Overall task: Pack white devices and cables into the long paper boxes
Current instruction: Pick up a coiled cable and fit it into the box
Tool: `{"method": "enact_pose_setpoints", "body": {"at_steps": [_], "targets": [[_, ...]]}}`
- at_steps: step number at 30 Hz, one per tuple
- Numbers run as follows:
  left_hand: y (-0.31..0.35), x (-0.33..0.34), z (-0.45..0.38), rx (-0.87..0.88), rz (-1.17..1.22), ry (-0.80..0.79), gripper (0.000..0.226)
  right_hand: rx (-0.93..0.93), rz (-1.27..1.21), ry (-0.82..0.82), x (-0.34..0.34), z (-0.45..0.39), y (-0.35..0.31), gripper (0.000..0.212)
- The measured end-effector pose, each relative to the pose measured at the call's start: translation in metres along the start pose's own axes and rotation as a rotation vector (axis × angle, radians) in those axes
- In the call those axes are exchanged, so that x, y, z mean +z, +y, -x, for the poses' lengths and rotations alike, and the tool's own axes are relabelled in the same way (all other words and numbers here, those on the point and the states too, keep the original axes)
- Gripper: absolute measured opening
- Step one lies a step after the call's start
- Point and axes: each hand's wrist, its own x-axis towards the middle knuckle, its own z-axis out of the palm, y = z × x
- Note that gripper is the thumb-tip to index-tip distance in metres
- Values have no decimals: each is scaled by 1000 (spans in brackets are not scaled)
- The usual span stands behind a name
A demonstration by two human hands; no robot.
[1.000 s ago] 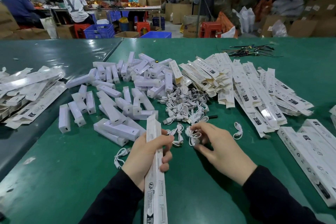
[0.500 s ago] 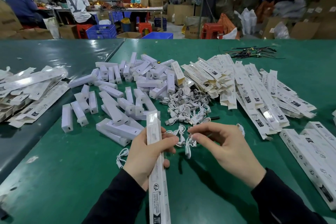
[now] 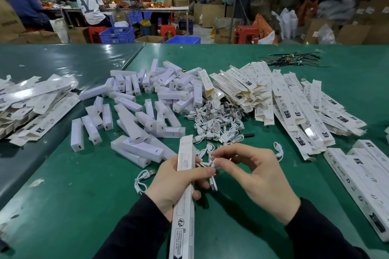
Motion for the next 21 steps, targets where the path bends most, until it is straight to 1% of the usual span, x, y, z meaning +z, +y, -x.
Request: {"method": "enact_pose_setpoints", "body": {"at_steps": [1, 2, 4, 5, 6, 7, 9, 11, 13, 18, 21], "targets": [[-1, 0, -1, -12, 26, 17, 31, -29, 53, -20, 1, 0, 0, 11], [-2, 0, -2, -24, 54, 34, 30, -51, 117, -49, 2, 0, -1, 19], [-2, 0, -4, -42, 104, 43, 41, -53, 209, -102, 3, 2, -1, 44], [-2, 0, -4, -51, 119, 41, 49, -32, 218, -109, 4, 3, 0, 50], [-2, 1, -3, -60, 129, 43, 53, -8, 201, -107, 5, 3, 0, 50], [-1, 0, -3, -67, 140, 45, 52, 17, 168, -99, 6, 4, 1, 48], [-2, -1, -4, -90, 167, 29, 42, 38, 106, -82, 7, 3, 1, 45], [-2, -2, -4, -132, 195, -23, 31, 20, 99, -69, 6, 3, 2, 42], [-2, -2, -4, -162, 214, -64, 27, -3, 100, -58, 5, 2, 2, 39], [-1, -1, -5, -134, 196, -62, 33, -8, 81, -7, 3, -1, 4, 30], [-1, -2, -4, -105, 174, -36, 43, 76, -62, 1, 4, -1, 4, 20]]}}
